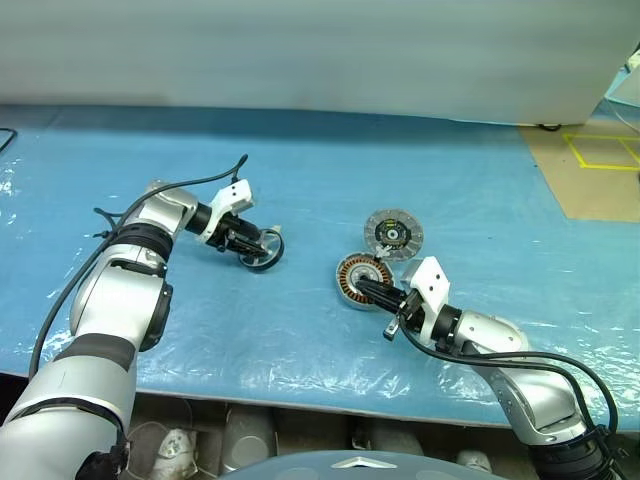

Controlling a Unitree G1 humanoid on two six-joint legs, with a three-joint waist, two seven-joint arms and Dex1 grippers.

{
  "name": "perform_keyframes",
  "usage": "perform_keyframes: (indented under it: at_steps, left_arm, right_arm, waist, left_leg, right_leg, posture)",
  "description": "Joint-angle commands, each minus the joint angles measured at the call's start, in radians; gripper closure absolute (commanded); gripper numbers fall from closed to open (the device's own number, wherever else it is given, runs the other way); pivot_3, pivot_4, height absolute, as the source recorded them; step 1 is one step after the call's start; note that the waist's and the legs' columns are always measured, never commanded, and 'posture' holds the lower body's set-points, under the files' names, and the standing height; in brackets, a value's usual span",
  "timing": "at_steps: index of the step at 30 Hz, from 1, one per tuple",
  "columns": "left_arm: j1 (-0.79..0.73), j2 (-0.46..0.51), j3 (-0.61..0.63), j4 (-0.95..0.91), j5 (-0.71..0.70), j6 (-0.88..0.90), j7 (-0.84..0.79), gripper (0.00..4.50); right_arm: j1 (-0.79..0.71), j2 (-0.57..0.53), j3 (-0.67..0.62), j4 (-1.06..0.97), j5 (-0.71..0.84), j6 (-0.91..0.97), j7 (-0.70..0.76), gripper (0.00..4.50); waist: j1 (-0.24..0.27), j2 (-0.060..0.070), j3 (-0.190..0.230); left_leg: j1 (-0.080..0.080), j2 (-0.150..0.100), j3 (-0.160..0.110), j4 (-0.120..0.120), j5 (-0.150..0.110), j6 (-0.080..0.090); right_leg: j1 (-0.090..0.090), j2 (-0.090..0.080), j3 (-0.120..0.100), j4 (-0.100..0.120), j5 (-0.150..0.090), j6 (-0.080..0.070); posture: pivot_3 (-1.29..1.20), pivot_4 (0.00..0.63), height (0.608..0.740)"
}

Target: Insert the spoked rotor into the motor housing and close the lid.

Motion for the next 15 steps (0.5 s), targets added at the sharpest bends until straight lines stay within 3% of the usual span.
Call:
perform_keyframes:
  at_steps: [1, 3, 8, 15]
  left_arm:
    - [0.016, 0.0, -0.021, 0.004, 0.028, -0.021, 0.016, 1.55]
    - [0.025, -0.001, -0.034, 0.003, 0.04, -0.03, 0.001, 1.55]
    - [0.028, -0.007, -0.032, 0.008, 0.034, -0.017, -0.013, 2.62]
    - [0.017, -0.009, 0.013, -0.001, -0.015, -0.005, -0.058, 2.65]
  right_arm:
    - [-0.005, 0.004, -0.001, -0.047, 0.004, -0.011, -0.003, 4.5]
    - [-0.007, 0.004, -0.003, -0.046, 0.004, -0.012, -0.003, 4.5]
    - [-0.014, 0.005, -0.006, -0.039, 0.005, -0.015, -0.003, 4.5]
    - [-0.011, -0.008, -0.046, -0.04, 0.022, -0.01, 0.002, 4.5]
  waist:
    - [0.0, 0.0, 0.0]
    - [0.0, 0.0, 0.0]
    - [0.001, 0.002, -0.001]
    - [0.002, 0.001, -0.001]
  left_leg:
    - [0.0, 0.0, 0.0, 0.0, 0.0, 0.0]
    - [0.001, 0.0, 0.0, 0.0, 0.0, 0.0]
    - [0.005, 0.0, 0.0, 0.0, 0.0, 0.0]
    - [0.008, 0.0, 0.001, -0.001, 0.0, 0.0]
  right_leg:
    - [0.0, 0.0, 0.0, 0.0, 0.0, 0.0]
    - [0.001, 0.0, 0.0, 0.0, -0.002, -0.003]
    - [0.005, -0.001, 0.0, -0.001, -0.002, -0.003]
    - [0.008, -0.001, 0.0, -0.002, -0.002, -0.004]
  posture:
    - [0.0, 0.15, 0.74]
    - [0.0, 0.15, 0.74]
    - [0.0, 0.15, 0.74]
    - [0.0, 0.15, 0.74]
